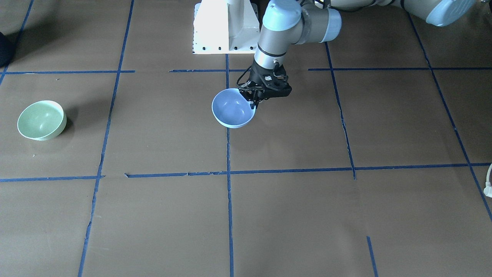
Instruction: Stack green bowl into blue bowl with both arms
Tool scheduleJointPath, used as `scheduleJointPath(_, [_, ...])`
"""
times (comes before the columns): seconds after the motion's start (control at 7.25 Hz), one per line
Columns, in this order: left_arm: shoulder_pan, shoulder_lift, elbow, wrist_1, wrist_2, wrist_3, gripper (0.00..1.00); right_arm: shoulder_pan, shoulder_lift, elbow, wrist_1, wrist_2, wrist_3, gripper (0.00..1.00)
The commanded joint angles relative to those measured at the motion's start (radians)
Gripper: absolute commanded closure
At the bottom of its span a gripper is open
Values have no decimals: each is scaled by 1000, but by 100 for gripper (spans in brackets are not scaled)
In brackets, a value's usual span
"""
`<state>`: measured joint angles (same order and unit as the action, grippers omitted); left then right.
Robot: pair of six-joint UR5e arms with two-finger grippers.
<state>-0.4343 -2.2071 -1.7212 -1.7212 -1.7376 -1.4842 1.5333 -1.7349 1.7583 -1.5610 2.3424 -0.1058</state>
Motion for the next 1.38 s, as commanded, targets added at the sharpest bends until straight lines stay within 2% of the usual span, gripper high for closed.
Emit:
scheduleJointPath(0.0, [28, -20, 52, 0, 26, 8, 100, -1, 0, -2, -1, 2, 0, 0])
scheduleJointPath(0.14, [28, -17, 54, -1, 24, 15, 99, -1, 0, -2, -1, 3, 0, 0])
scheduleJointPath(0.28, [28, -19, 49, 0, 23, 18, 68, -2, 0, -2, 1, 2, 0, 0])
scheduleJointPath(0.41, [28, -17, 46, 3, 23, 27, 1, -2, 2, 0, 2, 3, 0, 0])
scheduleJointPath(0.55, [17, -16, 14, 24, 3, 79, 0, -2, 6, 3, 2, 6, 0, 0])
scheduleJointPath(0.69, [-54, -14, -38, 135, -113, 172, 0, -7, 14, 6, 4, 6, -3, 0])
scheduleJointPath(0.83, [-154, 42, -137, 260, -235, 332, 0, -7, 15, 33, 13, 17, 0, 0])
scheduleJointPath(0.97, [-234, 166, -259, 331, -279, 540, 0, -7, 15, 55, 19, 47, 0, 0])
scheduleJointPath(1.1, [-348, 270, -309, 377, -324, 750, 0, -7, 15, 61, 30, 79, 0, 0])
scheduleJointPath(1.24, [-491, 381, -305, 377, -362, 988, 0, -7, 17, 61, 35, 100, 0, 0])
